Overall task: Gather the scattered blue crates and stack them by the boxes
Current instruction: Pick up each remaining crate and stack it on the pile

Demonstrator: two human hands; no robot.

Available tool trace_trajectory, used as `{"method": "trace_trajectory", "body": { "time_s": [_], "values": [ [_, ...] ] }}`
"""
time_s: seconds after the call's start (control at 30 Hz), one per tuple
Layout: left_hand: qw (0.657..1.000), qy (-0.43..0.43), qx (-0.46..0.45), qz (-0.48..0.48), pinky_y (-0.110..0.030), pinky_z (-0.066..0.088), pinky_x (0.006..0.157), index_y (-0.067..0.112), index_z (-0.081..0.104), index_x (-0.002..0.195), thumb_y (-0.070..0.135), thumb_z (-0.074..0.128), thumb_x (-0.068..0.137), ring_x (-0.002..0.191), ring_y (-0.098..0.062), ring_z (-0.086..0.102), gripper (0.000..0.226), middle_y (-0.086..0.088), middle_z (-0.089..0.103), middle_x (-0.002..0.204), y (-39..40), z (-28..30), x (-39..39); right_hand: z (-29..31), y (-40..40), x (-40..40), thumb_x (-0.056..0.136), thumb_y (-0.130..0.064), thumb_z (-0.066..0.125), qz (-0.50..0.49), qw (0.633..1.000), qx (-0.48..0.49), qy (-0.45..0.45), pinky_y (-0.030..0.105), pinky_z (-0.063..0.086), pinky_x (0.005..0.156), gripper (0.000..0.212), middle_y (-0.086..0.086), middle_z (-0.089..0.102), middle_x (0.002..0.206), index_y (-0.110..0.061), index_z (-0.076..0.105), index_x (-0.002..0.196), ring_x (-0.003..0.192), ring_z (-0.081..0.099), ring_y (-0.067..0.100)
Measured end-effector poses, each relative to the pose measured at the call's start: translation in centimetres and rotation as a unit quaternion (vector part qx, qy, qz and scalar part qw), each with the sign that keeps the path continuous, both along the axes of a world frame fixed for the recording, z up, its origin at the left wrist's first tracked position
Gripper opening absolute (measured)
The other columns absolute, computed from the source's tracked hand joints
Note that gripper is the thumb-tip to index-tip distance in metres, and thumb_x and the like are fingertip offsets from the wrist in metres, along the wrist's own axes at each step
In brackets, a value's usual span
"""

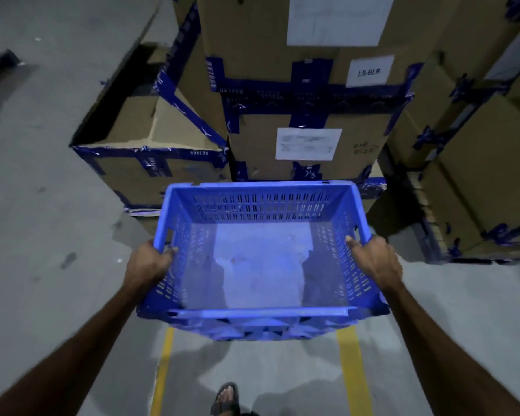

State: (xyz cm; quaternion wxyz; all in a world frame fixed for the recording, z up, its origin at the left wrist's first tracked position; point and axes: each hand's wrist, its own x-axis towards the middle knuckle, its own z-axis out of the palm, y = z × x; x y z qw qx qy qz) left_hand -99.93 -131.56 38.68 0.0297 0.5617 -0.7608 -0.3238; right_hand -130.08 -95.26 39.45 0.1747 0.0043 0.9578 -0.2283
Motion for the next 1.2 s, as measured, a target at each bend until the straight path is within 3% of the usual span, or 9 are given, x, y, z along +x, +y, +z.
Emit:
{"method": "trace_trajectory", "body": {
  "time_s": [0.1,0.17,0.27,0.33,0.4,0.5,0.63,0.87,1.2],
  "values": [
    [1.000,0.007,-0.021,-0.012,-0.044,0.050,0.080,0.017,0.062,0.111,0.051,0.069,0.086,0.102,-0.044,0.066,0.043,-0.019,0.071,0.101,0.0,0.4,0.1,1.1,-0.2,0.9,0.086,-0.070,0.054,-0.003,1.000,0.016,0.017,0.048,0.049,0.094,0.063,0.020,0.066,0.124,-0.021,0.061,0.125,0.113,0.062,0.043],
    [0.997,-0.018,-0.064,-0.026,-0.049,0.050,0.088,0.020,0.058,0.121,0.057,0.068,0.085,0.110,-0.045,0.062,0.052,-0.021,0.066,0.115,0.3,0.7,0.3,1.5,0.1,2.0,0.087,-0.066,0.056,0.020,0.994,0.047,0.095,0.050,0.048,0.095,0.061,0.019,0.063,0.125,-0.021,0.059,0.127,0.114,0.060,0.042],
    [0.965,-0.074,-0.238,-0.086,-0.058,0.044,0.094,0.016,0.048,0.139,0.055,0.066,0.087,0.120,-0.047,0.051,0.068,-0.025,0.052,0.133,1.1,1.3,-0.7,2.5,0.0,4.9,0.086,-0.044,0.067,0.088,0.954,0.084,0.274,0.051,0.043,0.098,0.052,0.019,0.057,0.128,-0.012,0.059,0.127,0.117,0.055,0.041],
    [0.925,-0.076,-0.337,-0.157,-0.058,0.042,0.096,0.013,0.046,0.145,0.054,0.062,0.090,0.124,-0.044,0.046,0.071,-0.025,0.049,0.139,1.1,1.8,-3.2,3.3,-1.5,8.2,0.087,-0.041,0.066,0.152,0.937,0.052,0.310,0.051,0.041,0.102,0.046,0.015,0.060,0.129,-0.014,0.063,0.125,0.117,0.057,0.037],
    [0.895,-0.070,-0.365,-0.246,-0.058,0.038,0.105,0.014,0.045,0.147,0.057,0.057,0.092,0.131,-0.042,0.043,0.070,-0.023,0.047,0.145,1.2,2.1,-7.2,3.5,-3.9,12.1,0.092,-0.051,0.053,0.276,0.920,0.033,0.276,0.053,0.038,0.109,0.043,0.006,0.067,0.122,-0.022,0.067,0.120,0.115,0.062,0.029],
    [0.858,-0.081,-0.355,-0.363,-0.059,0.024,0.119,0.017,0.037,0.154,0.063,0.043,0.098,0.149,-0.036,0.027,0.072,-0.019,0.034,0.159,2.2,2.5,-14.4,3.1,-7.7,16.9,0.093,-0.067,0.029,0.411,0.894,0.035,0.172,0.054,0.031,0.114,0.060,0.001,0.070,0.113,-0.026,0.070,0.110,0.111,0.064,0.027],
    [0.812,-0.101,-0.335,-0.467,-0.058,0.012,0.124,0.018,0.019,0.162,0.064,0.032,0.102,0.157,-0.031,0.010,0.077,-0.013,0.018,0.169,4.5,1.7,-21.1,2.5,-10.6,19.7,0.097,-0.064,0.026,0.482,0.860,0.065,0.155,0.050,0.041,0.096,0.062,0.009,0.070,0.101,-0.021,0.071,0.103,0.099,0.066,0.034],
    [0.808,-0.074,-0.343,-0.472,-0.054,0.012,0.125,0.014,0.003,0.163,0.061,0.043,0.100,0.156,-0.030,0.014,0.088,-0.011,0.019,0.169,5.5,-0.9,-21.7,1.3,-11.1,19.1,0.100,-0.067,0.019,0.480,0.872,0.064,0.067,0.052,0.035,0.099,0.070,0.017,0.071,0.110,-0.018,0.067,0.111,0.103,0.065,0.037],
    [0.821,0.010,-0.382,-0.425,-0.053,0.017,0.124,0.014,0.024,0.161,0.042,0.046,0.094,0.153,-0.031,0.023,0.075,-0.008,0.028,0.165,5.7,-3.0,-22.5,0.4,-11.7,18.6,0.097,-0.061,0.024,0.491,0.868,0.040,0.064,0.050,0.037,0.092,0.059,0.013,0.069,0.102,-0.018,0.065,0.099,0.095,0.062,0.039]
  ]
}}
